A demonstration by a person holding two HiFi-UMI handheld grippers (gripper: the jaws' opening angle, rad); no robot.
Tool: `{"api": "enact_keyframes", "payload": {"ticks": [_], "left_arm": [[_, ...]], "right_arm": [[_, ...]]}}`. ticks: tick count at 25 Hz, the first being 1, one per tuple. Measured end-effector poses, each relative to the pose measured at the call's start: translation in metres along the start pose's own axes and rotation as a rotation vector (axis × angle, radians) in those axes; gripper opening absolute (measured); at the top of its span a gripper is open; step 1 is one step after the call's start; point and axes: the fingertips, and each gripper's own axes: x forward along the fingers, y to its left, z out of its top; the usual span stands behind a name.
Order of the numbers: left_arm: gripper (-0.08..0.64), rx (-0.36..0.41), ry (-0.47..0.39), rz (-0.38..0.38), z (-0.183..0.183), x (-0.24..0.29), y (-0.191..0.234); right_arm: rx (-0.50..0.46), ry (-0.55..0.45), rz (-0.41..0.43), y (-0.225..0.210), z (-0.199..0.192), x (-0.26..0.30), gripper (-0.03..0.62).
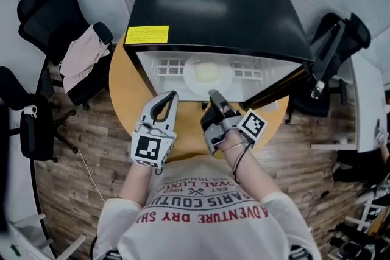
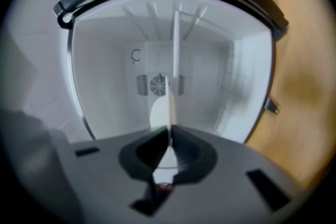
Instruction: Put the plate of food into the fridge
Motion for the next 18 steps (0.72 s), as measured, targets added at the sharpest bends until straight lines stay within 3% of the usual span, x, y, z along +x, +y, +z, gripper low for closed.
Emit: {"api": "enact_keyframes", "payload": {"ticks": [8, 14, 18], "left_arm": [[0.032, 0.014, 0.016, -0.003, -0.008, 0.008, 0.009], [0.032, -0.017, 0.036, 0.009, -0.015, 0.007, 0.016], [0.032, -0.014, 0.046, 0.007, -0.020, 0.008, 0.018]], "right_arm": [[-0.028, -0.020, 0.026, 0.006, 0.006, 0.021, 0.054], [-0.049, -0.047, 0.036, 0.006, 0.011, 0.032, 0.061], [-0.058, -0.035, 0.013, -0.001, 0.011, 0.041, 0.138]]}}
